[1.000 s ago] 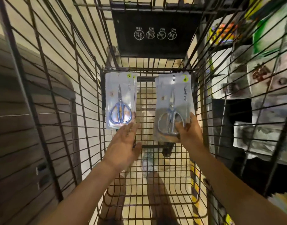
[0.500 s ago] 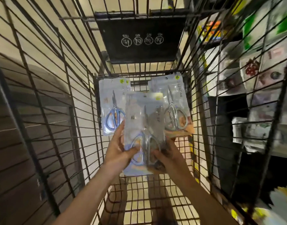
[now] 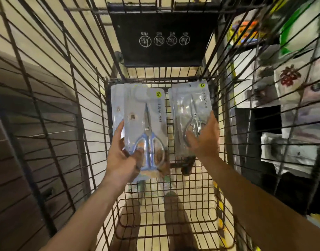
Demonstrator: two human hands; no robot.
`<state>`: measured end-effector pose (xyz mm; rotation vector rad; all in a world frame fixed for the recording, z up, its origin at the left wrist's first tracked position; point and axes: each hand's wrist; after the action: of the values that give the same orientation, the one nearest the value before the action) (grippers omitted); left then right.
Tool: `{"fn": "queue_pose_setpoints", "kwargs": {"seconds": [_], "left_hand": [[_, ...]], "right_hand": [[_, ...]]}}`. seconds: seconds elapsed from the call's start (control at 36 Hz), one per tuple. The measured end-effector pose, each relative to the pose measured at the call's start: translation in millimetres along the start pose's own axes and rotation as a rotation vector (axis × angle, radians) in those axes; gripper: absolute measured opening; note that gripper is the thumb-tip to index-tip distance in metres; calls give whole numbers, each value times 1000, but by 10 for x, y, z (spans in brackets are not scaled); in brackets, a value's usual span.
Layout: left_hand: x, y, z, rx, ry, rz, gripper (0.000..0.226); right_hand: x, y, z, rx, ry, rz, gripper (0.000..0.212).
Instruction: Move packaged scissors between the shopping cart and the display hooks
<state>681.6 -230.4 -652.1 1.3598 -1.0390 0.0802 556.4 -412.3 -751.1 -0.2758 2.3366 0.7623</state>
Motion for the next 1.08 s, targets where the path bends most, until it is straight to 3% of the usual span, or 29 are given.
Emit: {"fn": "queue_pose_setpoints", "kwargs": {"seconds": [0.19, 0.56, 0.67, 0.83, 1.08], "left_hand": [[-99, 10, -16, 37, -99, 20, 92], [-119, 116, 68, 78, -77, 54, 88], [-114, 162, 82, 61, -52, 44, 89], [-169, 205, -20, 81, -145, 66, 89], [119, 465, -350, 69, -199, 176, 87]], "right_hand": [[172, -85, 68, 18, 151, 28, 94], [27, -34, -42, 96, 223, 53, 127], [39, 53, -13, -17, -58, 147, 103], [75, 281, 6, -85, -160, 100, 63], [-373, 832, -431, -162, -431, 104, 52]]}}
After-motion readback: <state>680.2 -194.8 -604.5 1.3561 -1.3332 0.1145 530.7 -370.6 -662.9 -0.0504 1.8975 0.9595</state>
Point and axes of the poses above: each hand's wrist, its own y-axis away from the middle knuckle, its own z-axis out of the palm, x = y × z, and after that the axes turned 6 degrees about -y, right-handed
